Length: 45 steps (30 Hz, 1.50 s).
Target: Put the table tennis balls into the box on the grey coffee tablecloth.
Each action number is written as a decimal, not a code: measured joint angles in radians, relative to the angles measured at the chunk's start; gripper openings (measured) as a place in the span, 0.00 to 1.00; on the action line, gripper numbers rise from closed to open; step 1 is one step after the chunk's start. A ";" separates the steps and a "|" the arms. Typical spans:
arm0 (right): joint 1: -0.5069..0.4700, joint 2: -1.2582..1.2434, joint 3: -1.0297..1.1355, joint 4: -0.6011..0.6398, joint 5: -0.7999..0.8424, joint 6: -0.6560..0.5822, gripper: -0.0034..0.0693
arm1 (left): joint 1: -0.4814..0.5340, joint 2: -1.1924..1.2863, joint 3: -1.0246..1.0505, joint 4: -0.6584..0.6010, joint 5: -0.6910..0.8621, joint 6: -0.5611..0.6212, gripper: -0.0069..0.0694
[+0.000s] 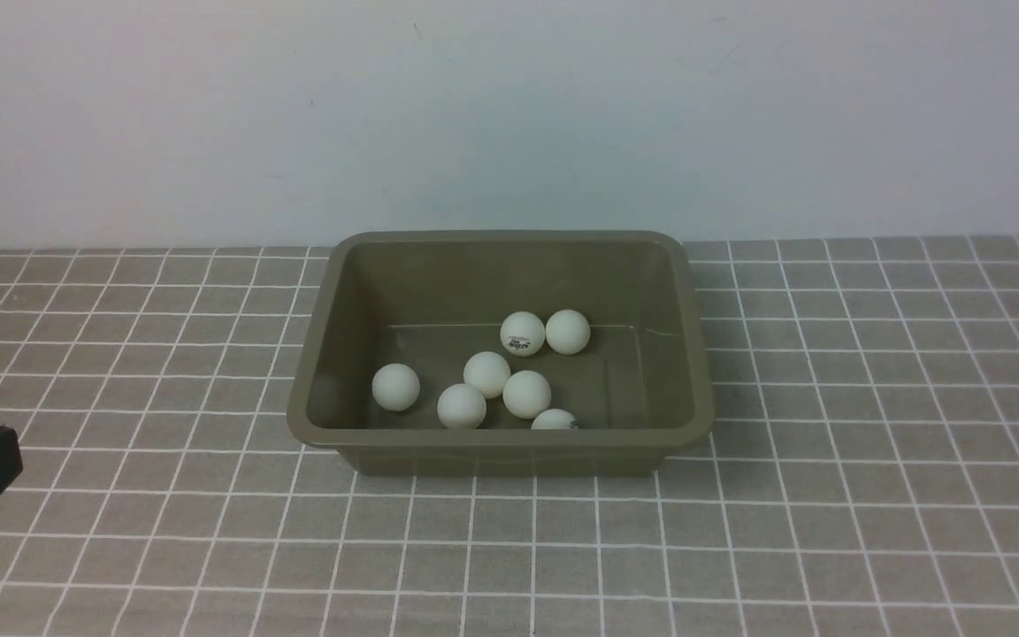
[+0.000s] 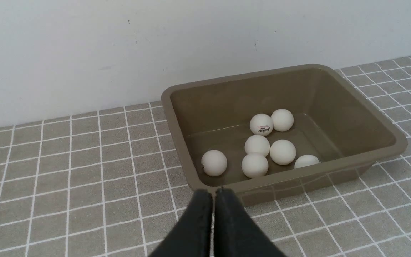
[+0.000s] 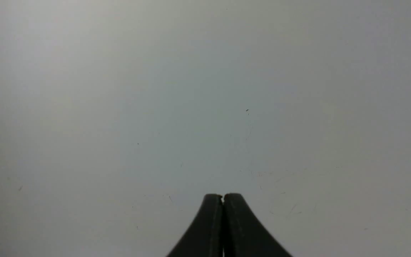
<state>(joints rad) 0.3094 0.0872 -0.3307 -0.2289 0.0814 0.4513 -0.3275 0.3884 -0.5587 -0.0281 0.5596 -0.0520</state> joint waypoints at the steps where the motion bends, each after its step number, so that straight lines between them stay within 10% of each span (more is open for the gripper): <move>1: 0.000 0.000 0.001 0.000 0.000 0.001 0.03 | 0.000 0.000 0.000 0.000 0.000 0.000 0.08; 13: 0.000 0.000 0.001 0.000 0.000 0.001 0.03 | 0.007 -0.016 0.020 0.018 -0.023 0.008 0.08; 25: 0.000 0.000 0.001 0.000 0.000 0.002 0.03 | 0.287 -0.386 0.564 -0.031 -0.253 0.081 0.08; 45: 0.000 0.000 0.006 0.000 0.003 0.002 0.03 | 0.298 -0.399 0.584 -0.047 -0.174 0.084 0.08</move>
<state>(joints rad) 0.3094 0.0872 -0.3246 -0.2289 0.0846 0.4537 -0.0292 -0.0107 0.0250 -0.0747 0.3857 0.0320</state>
